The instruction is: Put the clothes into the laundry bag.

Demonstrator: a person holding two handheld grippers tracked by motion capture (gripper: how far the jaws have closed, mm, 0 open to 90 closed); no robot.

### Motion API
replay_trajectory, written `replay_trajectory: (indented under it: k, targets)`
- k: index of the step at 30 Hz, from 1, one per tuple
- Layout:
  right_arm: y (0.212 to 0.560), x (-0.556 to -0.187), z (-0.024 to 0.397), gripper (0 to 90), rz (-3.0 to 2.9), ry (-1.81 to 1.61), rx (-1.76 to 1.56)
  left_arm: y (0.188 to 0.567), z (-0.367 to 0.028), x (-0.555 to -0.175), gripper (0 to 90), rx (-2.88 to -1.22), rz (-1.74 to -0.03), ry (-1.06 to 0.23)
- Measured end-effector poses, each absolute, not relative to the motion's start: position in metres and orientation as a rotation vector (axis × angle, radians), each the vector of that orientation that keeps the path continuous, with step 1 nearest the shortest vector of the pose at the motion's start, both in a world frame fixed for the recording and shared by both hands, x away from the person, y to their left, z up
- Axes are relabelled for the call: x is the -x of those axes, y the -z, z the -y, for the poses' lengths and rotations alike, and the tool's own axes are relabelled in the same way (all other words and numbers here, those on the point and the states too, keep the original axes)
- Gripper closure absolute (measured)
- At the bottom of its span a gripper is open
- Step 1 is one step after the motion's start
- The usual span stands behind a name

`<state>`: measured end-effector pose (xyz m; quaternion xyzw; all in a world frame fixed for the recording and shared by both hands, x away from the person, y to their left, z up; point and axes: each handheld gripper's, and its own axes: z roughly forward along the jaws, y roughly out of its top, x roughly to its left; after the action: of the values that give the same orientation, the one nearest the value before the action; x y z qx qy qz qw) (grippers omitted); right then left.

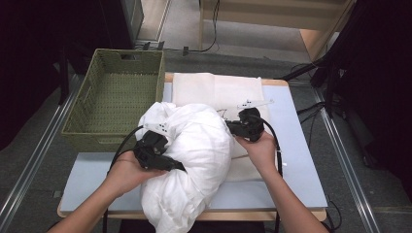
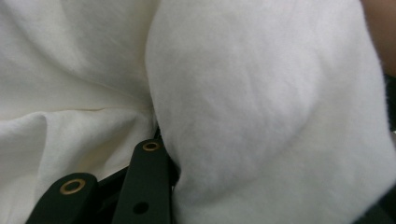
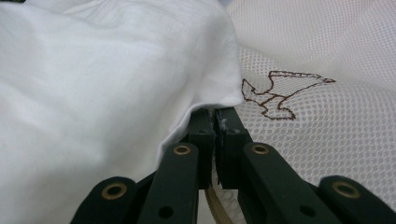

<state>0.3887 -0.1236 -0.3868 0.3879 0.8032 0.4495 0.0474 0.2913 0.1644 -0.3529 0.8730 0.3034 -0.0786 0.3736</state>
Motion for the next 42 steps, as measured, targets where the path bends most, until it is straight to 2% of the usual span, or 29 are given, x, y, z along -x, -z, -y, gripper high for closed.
replay_trajectory:
  k: [11,20,22,29,35,42]
  targets:
    - [0.385,-0.389,0.126,88.2,-2.434,-1.388,-1.188,0.362,-0.137,-0.280,63.7,-2.250,-0.675,0.379]
    - [0.380,-0.386,0.126,88.7,-2.433,-1.405,-1.174,0.367,-0.153,-0.304,63.4,-2.213,-0.839,0.247]
    - [0.375,-0.382,0.123,88.8,-2.430,-1.428,-1.151,0.363,-0.153,-0.313,63.4,-2.212,-0.857,0.181]
    - [0.372,-0.378,0.122,89.1,-2.435,-1.422,-1.137,0.358,-0.141,-0.327,63.6,-2.222,-0.864,0.087]
    - [0.367,-0.374,0.123,89.2,-2.435,-1.439,-1.132,0.379,-0.115,-0.340,63.6,-2.275,-0.879,0.051]
    - [0.352,-0.363,0.121,89.2,-2.423,-1.480,-1.087,0.395,-0.101,-0.352,63.2,-2.298,-0.888,0.064]
